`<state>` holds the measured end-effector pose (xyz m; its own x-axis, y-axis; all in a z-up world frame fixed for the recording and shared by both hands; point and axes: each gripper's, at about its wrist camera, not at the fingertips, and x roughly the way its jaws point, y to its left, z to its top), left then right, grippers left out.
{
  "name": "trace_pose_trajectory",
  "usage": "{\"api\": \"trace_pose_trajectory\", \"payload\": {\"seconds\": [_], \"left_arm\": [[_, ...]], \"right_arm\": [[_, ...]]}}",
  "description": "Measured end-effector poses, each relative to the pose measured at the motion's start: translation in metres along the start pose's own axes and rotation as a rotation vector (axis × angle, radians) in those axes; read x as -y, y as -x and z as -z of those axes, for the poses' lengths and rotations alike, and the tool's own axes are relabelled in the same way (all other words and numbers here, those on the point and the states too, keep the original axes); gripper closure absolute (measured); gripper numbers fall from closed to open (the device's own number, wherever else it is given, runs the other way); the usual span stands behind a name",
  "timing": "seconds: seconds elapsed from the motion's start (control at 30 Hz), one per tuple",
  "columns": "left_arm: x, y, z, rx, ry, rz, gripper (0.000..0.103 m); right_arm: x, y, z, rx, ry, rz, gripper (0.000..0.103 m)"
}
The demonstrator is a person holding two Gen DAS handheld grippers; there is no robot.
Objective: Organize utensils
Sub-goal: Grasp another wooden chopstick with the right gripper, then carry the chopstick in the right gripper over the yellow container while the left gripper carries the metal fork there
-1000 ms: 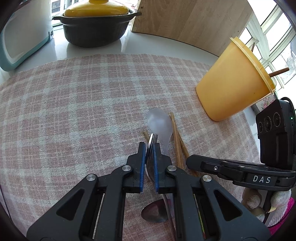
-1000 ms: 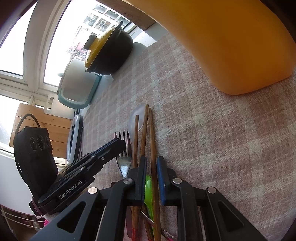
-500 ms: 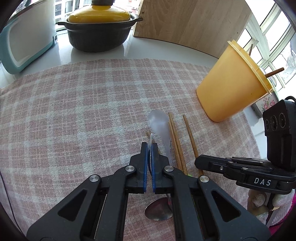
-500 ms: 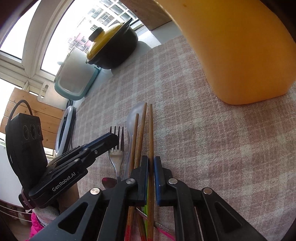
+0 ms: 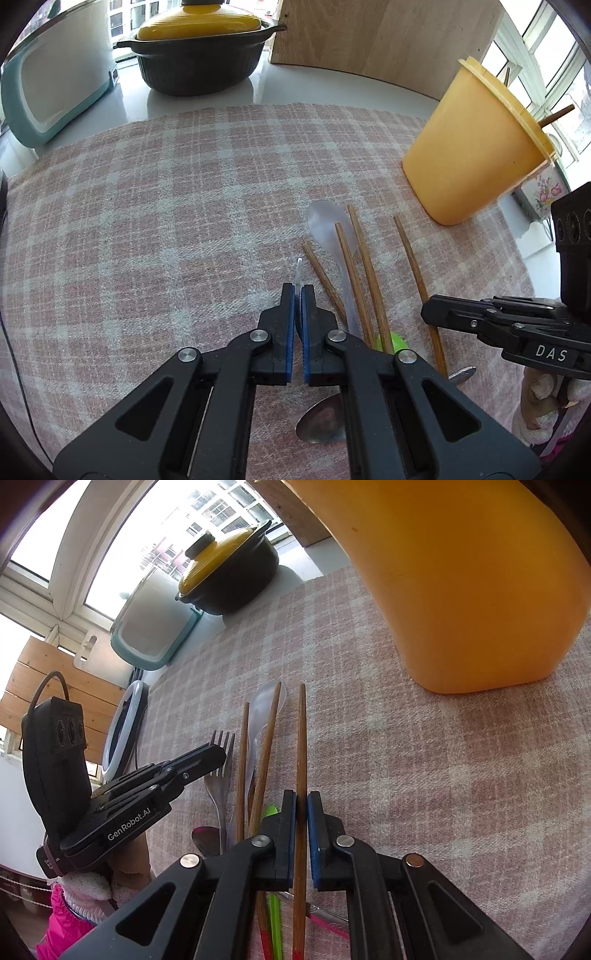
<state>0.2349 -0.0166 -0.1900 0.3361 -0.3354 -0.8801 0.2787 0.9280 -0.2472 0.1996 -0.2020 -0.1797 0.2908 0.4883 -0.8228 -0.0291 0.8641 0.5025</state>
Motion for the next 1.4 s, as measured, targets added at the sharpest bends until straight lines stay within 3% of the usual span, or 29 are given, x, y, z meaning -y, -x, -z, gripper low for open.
{"api": "trace_pose_trajectory", "payload": {"seconds": [0.37,0.5,0.97,1.4], "left_arm": [[-0.004,0.002,0.001,0.01,0.021,-0.007,0.102],[-0.006,0.022,0.005,0.052,0.044,0.008,0.103],[0.013,0.118,0.016,0.247,0.033,0.026,0.103],[0.035,0.17,0.014,0.366,0.033,0.104,0.103]], "right_arm": [[-0.02,-0.015,-0.009,-0.054,0.144,0.125,0.099],[-0.024,-0.009,-0.005,-0.052,0.156,0.107,0.1],[-0.028,0.083,0.032,0.181,0.175,-0.001,0.1],[-0.019,0.163,0.038,0.396,0.161,0.006,0.1]]}}
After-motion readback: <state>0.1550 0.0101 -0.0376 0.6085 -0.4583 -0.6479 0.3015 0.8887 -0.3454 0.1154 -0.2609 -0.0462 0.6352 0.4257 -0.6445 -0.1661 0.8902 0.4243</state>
